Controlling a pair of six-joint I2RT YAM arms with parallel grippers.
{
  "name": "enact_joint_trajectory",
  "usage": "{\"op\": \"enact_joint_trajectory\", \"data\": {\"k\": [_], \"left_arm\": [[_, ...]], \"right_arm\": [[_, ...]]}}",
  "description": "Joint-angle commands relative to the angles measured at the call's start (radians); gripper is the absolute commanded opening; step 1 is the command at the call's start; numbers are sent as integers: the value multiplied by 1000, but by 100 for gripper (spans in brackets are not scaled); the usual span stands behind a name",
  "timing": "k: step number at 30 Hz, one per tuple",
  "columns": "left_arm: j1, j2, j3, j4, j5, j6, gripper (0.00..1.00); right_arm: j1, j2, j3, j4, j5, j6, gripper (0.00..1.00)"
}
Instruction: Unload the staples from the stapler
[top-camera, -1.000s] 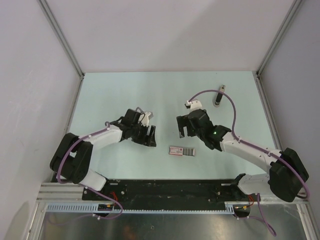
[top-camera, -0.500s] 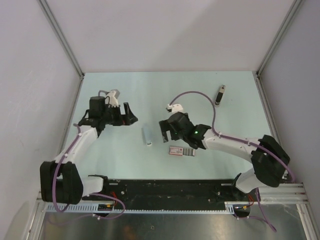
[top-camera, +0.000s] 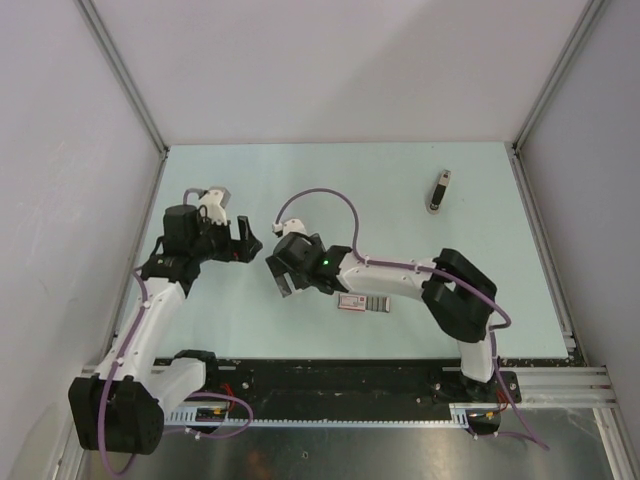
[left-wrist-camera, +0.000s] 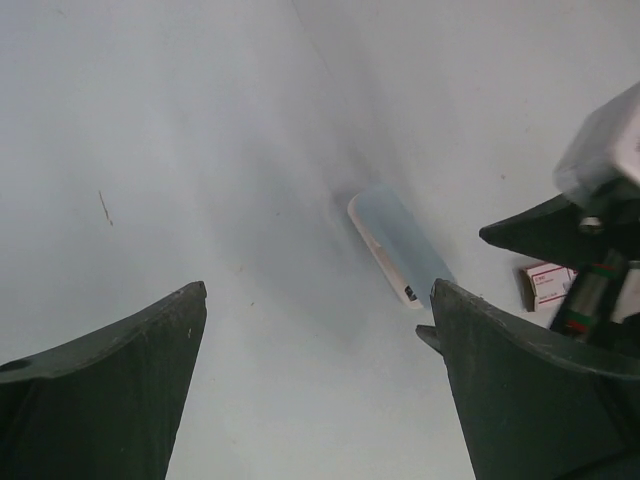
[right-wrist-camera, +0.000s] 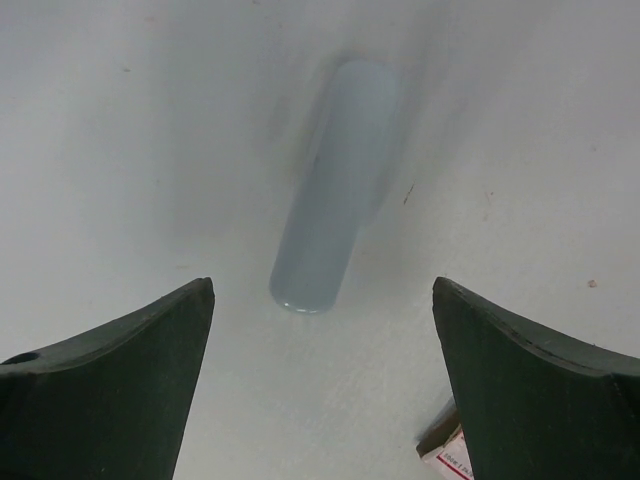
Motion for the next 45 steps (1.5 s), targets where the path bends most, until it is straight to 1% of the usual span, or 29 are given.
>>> {"op": "enact_joint_trajectory", "data": {"k": [1, 3, 5, 12, 17, 21, 23, 27, 30, 32, 35, 37, 41, 45], "left_arm": [[10, -11, -12, -7, -28, 48, 98], [11, -12, -13, -9, -31, 49, 98], [12, -17, -15, -9, -33, 52, 97], [30, -14, -37, -8, -57, 53, 93], [58, 17, -39, -7, -2, 65, 86], [60, 26, -40, -7, 31, 99, 74], [60, 22, -45, -7, 60, 128, 69], [60, 32, -63, -5, 156, 193, 67], [60, 48, -75, -5, 244, 245, 70], [60, 38, -88, -5, 324, 273, 78], [60, 0, -108, -6, 432, 309, 92], [60, -17, -113, -5, 469, 329, 97], [59, -7, -115, -5, 509, 369, 99], [47, 37, -97, -5, 512, 396, 100]], "right_arm": [[10, 65, 92, -73, 48, 13, 94], [11, 91, 113, -78, 58, 13, 91], [10, 113, 131, -82, 63, 12, 86], [7, 185, 191, -89, 58, 8, 63], [0, 203, 208, -90, 49, 11, 44], [-10, 200, 212, -92, 29, 22, 31], [-12, 185, 217, -91, 13, 29, 24], [-10, 131, 250, -75, -9, 41, 14], [-14, 72, 257, -40, -13, 74, 8], [-24, 35, 247, -8, -21, 116, 5], [-42, -12, 215, 42, -21, 183, 1], [-51, -34, 193, 65, -17, 227, 0], [-71, -76, 136, 145, -49, 324, 0], [-66, -97, 114, 205, -75, 386, 0]]}}
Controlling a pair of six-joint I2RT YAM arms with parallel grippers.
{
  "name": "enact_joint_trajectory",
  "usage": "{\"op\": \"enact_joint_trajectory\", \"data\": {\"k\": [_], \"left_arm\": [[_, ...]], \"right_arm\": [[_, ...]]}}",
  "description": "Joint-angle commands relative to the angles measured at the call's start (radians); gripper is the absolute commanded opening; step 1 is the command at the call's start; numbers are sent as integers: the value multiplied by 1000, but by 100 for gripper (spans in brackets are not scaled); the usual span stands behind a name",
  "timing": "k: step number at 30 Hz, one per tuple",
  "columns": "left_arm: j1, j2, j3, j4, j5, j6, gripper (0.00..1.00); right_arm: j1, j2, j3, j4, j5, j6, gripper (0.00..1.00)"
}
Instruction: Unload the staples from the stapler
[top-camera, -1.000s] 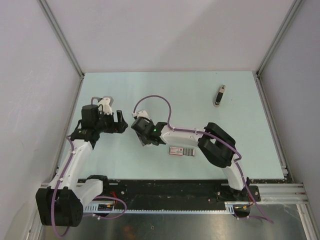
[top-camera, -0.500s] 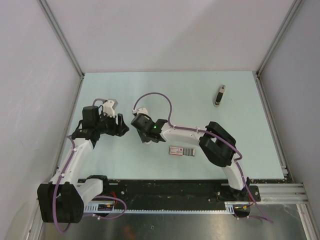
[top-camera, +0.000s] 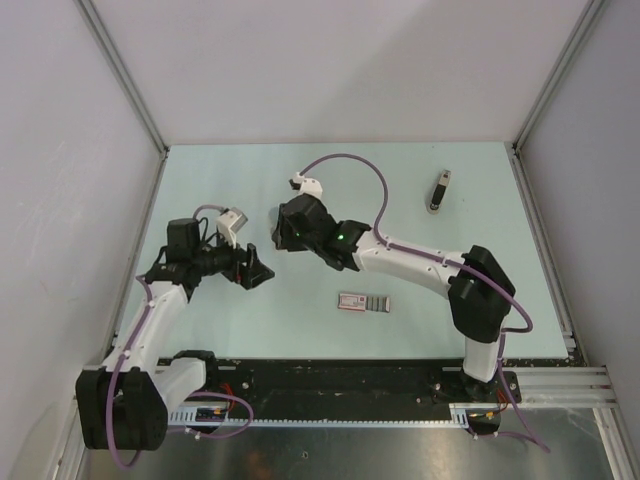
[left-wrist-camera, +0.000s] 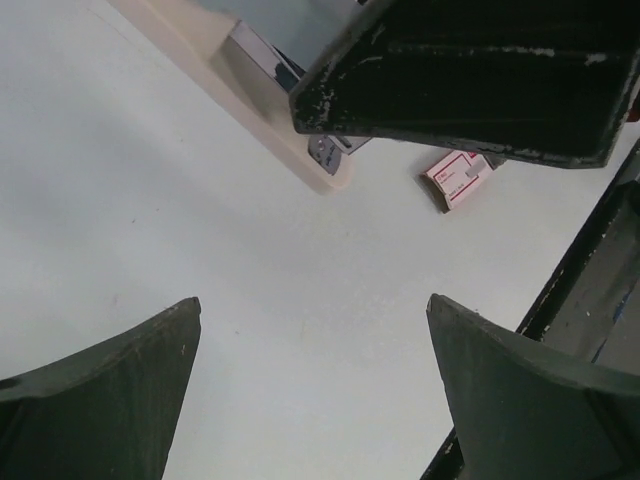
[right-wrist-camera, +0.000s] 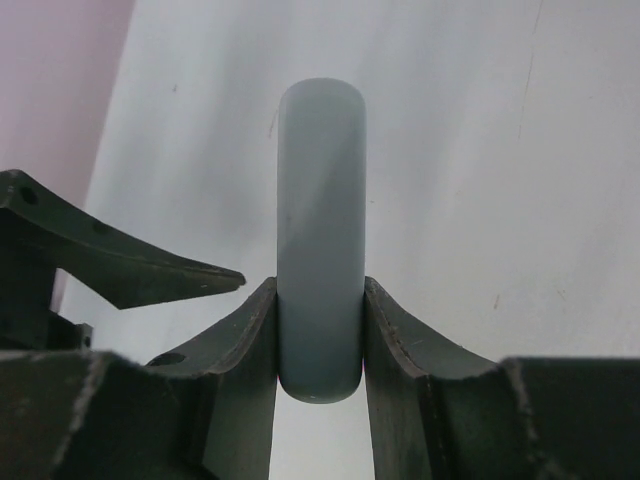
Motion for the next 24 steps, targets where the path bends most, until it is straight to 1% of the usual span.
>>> {"op": "enact_joint_trajectory", "data": {"k": [1, 9, 13, 15, 19, 24], "left_arm": [[-8, 38, 23, 17, 86, 132, 100], [-12, 74, 53, 77, 41, 104, 98], [-13, 67, 54, 99, 35, 98, 92], [-13, 65, 54, 104, 35, 101, 85], [-13, 62, 50, 107, 51, 113, 63], [-13, 42, 35, 107, 56, 136, 41]], "right_arm": [[7, -47, -24, 125, -34, 124, 0], [33, -67, -60, 181, -88, 205, 0], [35, -69, -75, 194, -131, 233, 0], [36, -69, -81, 196, -149, 245, 0], [37, -73, -96, 201, -166, 260, 0], [28, -87, -111, 203, -175, 262, 0]]}}
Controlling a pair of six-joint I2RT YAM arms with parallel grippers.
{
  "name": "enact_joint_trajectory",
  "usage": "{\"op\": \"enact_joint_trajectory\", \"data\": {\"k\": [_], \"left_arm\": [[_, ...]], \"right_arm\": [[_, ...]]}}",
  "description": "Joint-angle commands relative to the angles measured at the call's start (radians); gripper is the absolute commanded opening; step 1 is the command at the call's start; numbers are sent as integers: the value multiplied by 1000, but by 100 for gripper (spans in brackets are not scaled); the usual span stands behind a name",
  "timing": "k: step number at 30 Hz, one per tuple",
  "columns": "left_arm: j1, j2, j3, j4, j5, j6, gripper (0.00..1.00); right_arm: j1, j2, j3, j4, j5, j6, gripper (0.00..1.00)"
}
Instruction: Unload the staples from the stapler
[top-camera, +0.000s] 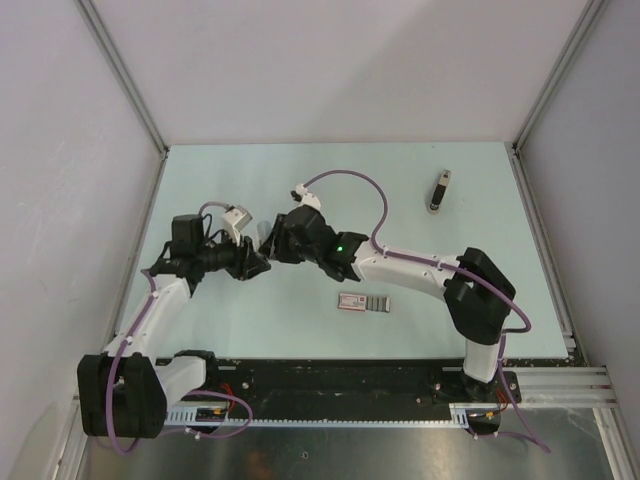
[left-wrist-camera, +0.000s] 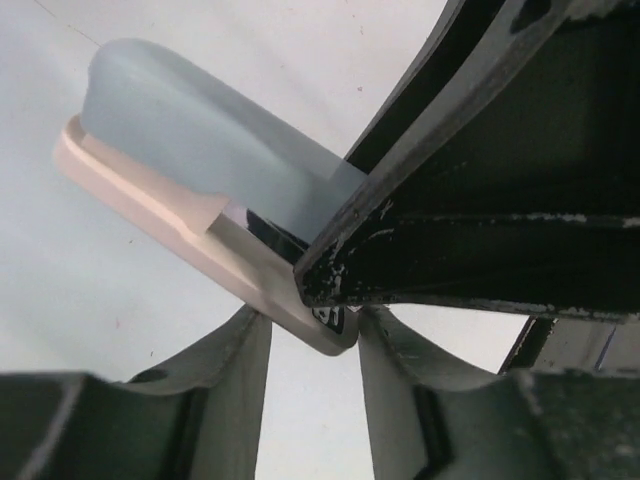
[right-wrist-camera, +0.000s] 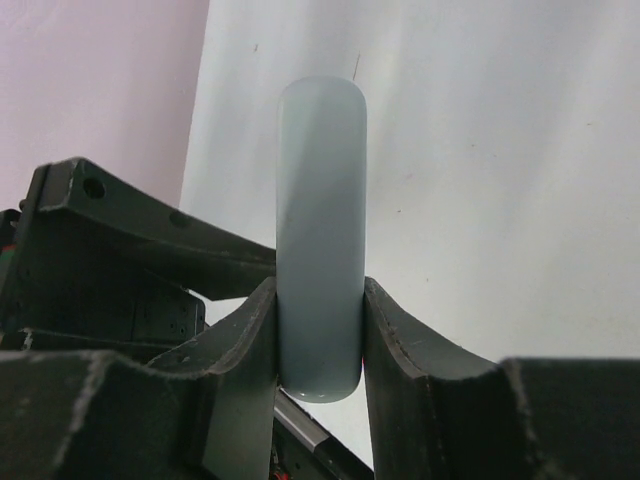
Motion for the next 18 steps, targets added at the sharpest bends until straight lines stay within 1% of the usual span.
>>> {"op": "enact_joint_trajectory", "data": {"k": [1, 5, 8, 11, 18], "left_arm": [[4, -35, 23, 46, 21, 102, 36], [6, -41, 26, 39, 18, 117, 15], [5, -49, 26, 31, -20, 151, 5], [5, -62, 22, 29, -73, 186, 1], [6, -102, -15, 28, -190, 308, 0]], "right_arm": [[0, -80, -8, 43, -48, 25, 0], [-3, -84, -26, 47, -67, 21, 0], [-8, -92, -51, 54, -90, 8, 0], [-13, -101, -87, 65, -113, -1, 0], [-13, -102, -157, 105, -107, -34, 0]]}}
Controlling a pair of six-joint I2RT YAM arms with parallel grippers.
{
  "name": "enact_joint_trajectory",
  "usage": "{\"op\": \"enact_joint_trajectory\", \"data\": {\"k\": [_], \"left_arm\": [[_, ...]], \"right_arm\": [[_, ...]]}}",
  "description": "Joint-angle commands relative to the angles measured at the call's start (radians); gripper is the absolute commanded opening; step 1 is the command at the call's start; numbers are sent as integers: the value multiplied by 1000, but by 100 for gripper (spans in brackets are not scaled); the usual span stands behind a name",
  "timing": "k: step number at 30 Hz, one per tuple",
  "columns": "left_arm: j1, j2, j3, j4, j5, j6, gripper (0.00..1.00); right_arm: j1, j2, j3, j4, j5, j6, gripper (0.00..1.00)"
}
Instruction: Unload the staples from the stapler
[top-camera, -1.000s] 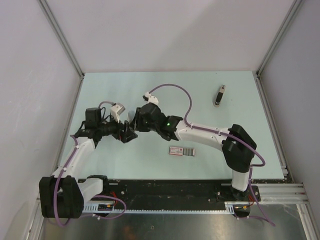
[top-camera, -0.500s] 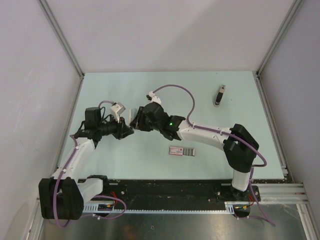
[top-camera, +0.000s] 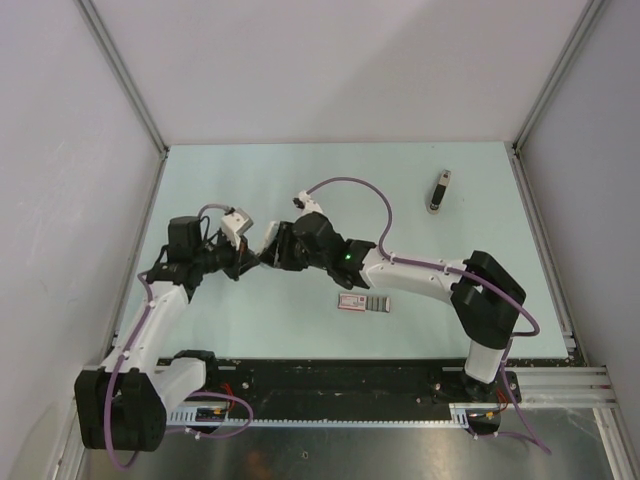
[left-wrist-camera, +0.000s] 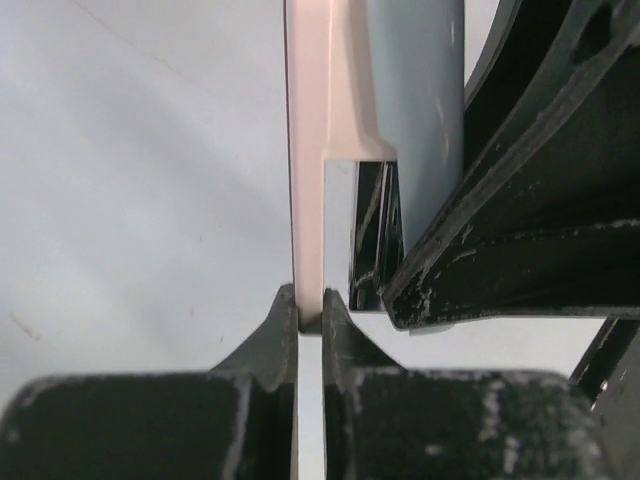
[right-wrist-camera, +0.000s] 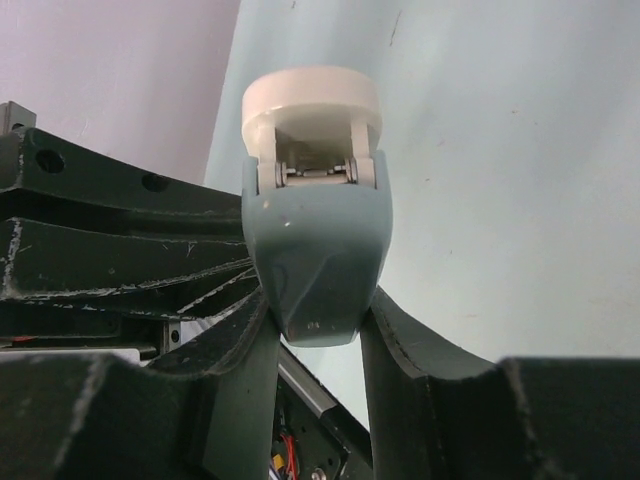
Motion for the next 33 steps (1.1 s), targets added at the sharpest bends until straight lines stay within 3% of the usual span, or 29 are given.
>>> {"op": "enact_joint_trajectory", "data": {"k": [1, 18, 27, 33], "left_arm": [[8, -41, -18, 44, -118, 203, 0], [22, -23, -58, 109, -267, 370, 0], [19, -90, -146, 174, -360, 681, 0], [-2, -121, -218, 215, -412, 821, 0]], "right_arm": [[-3, -39, -38, -2, -13, -41, 0], [31, -27, -82, -26, -70, -190, 0], [72, 7, -83, -103, -99, -408, 0], [92, 38, -86, -85, -71, -436, 0]]}}
